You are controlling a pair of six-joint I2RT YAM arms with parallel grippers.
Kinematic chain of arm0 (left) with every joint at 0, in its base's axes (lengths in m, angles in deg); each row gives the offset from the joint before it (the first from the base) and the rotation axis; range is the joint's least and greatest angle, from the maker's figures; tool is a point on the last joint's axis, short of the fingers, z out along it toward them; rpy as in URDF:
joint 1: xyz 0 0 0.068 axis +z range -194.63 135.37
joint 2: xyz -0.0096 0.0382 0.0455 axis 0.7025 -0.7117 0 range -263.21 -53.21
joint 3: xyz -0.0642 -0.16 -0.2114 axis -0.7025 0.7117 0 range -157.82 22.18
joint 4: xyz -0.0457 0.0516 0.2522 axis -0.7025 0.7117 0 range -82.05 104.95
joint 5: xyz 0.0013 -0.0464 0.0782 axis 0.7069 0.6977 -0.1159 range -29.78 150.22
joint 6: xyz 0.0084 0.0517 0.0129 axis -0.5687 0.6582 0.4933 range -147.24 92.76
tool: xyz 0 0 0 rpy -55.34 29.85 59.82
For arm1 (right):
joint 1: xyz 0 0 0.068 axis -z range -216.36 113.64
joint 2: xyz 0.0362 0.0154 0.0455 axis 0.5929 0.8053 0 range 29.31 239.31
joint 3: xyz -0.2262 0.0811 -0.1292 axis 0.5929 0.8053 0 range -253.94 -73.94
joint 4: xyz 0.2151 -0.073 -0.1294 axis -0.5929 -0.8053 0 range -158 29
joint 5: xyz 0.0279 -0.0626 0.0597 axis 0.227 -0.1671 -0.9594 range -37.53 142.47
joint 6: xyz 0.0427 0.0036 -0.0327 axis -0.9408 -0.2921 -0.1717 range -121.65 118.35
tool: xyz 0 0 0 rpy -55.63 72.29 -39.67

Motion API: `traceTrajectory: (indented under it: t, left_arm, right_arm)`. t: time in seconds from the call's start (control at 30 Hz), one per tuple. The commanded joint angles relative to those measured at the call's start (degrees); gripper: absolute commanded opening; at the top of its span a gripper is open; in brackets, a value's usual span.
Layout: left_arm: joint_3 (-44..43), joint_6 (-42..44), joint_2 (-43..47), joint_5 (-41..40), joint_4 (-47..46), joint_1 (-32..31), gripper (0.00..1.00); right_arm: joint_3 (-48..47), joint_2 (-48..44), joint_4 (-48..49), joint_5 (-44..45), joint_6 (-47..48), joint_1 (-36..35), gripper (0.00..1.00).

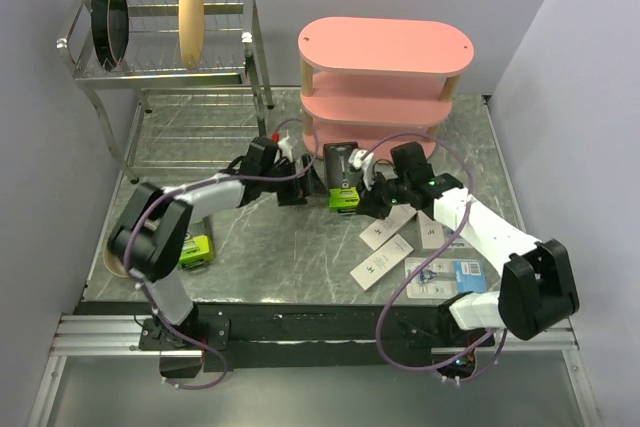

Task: Place and organize the shaving razors onto the shelf

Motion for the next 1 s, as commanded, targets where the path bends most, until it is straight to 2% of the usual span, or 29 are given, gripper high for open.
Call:
traceTrajectory:
  t: [0.0,0.07,0.1,0.2,0.3,0.43,0.5,0.6,0.97]
  left_arm:
    - [7.29,-2.24,8.27,-4.98,2.19,-0.32,0.99]
    - [10.01,-2.15,9.52,-5.17,0.54,-0.23,1.00]
    - [10.47,-2.24,9.96,-5.08,0.26,-0.32,0.94]
    - [11.17,-2.85,10.31,-5.61,-1.32,-0.23,0.78]
    - [11.00,-3.38,10.66,-5.70,-2.37,-0.14,0.73]
    - [11.08,-3.29,11.36,-7.01,-1.68,-0.05,0.76]
    - [11.79,-3.21,11.98,-7.19,-1.41,0.29,0.77]
    - [13.28,-3.73,13.12,-7.63,-1.94,0.82,0.79]
    - [16.88,-3.47,18.31,-8.42,-0.88,2.41,0.85]
  right_arm:
    - [-1.80,3.10,-4.25,5.87,13.66,-2.75,0.11]
    - [-2.06,4.42,-3.72,9.39,16.12,-3.98,0.04]
    - [-2.24,5.82,-2.85,10.44,17.26,-5.03,0.00]
    - [-3.11,8.72,-3.17,13.09,19.62,-6.00,0.00]
    - [-5.22,12.06,-3.72,14.84,20.78,-6.97,0.00]
    - [-6.63,14.89,-1.35,18.01,21.40,-8.02,0.00]
    - [-7.33,16.99,1.88,21.25,19.74,-8.20,0.00]
    - [-10.93,20.25,1.82,24.24,17.54,-8.38,0.00]
    - [-14.10,22.98,11.30,29.96,16.91,-9.52,0.00]
